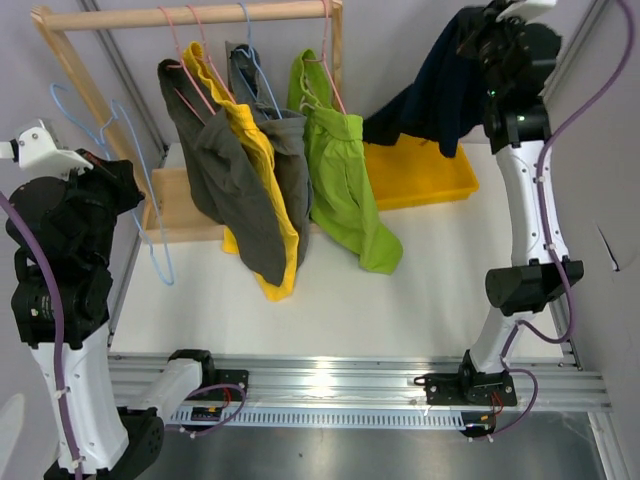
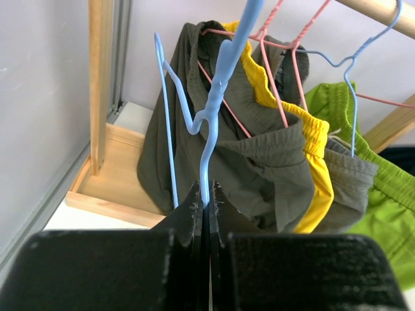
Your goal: Remove the shorts from the hanger
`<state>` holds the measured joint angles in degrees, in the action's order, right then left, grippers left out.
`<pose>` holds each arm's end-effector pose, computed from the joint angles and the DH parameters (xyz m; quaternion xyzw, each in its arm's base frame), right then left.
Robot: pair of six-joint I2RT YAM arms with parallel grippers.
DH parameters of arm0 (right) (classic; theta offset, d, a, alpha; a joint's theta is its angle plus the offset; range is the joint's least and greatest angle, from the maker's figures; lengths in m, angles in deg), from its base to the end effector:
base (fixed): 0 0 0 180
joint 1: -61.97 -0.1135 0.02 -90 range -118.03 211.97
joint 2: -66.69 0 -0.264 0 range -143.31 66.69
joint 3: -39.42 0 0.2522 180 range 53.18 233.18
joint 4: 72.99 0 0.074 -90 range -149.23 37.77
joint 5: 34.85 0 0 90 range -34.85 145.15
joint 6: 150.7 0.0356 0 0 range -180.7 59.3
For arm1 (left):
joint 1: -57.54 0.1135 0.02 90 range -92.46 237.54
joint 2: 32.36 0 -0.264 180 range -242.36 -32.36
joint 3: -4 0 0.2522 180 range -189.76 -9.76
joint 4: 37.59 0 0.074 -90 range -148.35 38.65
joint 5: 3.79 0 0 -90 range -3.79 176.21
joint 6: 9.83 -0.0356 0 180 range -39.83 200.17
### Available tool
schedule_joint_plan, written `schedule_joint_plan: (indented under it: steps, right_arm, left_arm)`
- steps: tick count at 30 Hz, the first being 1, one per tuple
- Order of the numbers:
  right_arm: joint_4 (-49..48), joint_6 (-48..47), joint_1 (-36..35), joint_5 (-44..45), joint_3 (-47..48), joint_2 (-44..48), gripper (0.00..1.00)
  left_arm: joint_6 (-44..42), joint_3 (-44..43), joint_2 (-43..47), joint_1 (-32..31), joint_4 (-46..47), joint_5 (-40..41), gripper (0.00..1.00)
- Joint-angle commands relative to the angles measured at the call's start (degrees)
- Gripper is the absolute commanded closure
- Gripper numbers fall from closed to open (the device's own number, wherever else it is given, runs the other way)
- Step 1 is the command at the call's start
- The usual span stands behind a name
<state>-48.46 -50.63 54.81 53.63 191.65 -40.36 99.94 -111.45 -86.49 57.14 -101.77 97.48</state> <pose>0.3747 0.0480 0.5834 0.0035 0.5690 0.1306 0.8119 0.0952 0.0063 0.5433 -0.1880 0.6994 -0.0501 0.6878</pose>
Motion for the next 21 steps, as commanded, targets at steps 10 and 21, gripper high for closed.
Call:
schedule_joint_plan:
  steps: [10,21]
  right_arm:
    - [-24.9,12.4,0.2,-19.7,-33.5,-10.1,1.0]
    - [-3.1,15.5,-0.8,-11.7,-30.4,-10.2,0.01]
  left_arm:
    - [1.0,3.1,-0.6,0.0,6.6,0.8,1.0]
    - [-4.4,-5.3,-9.0,0.0,5.0,2.9,1.0]
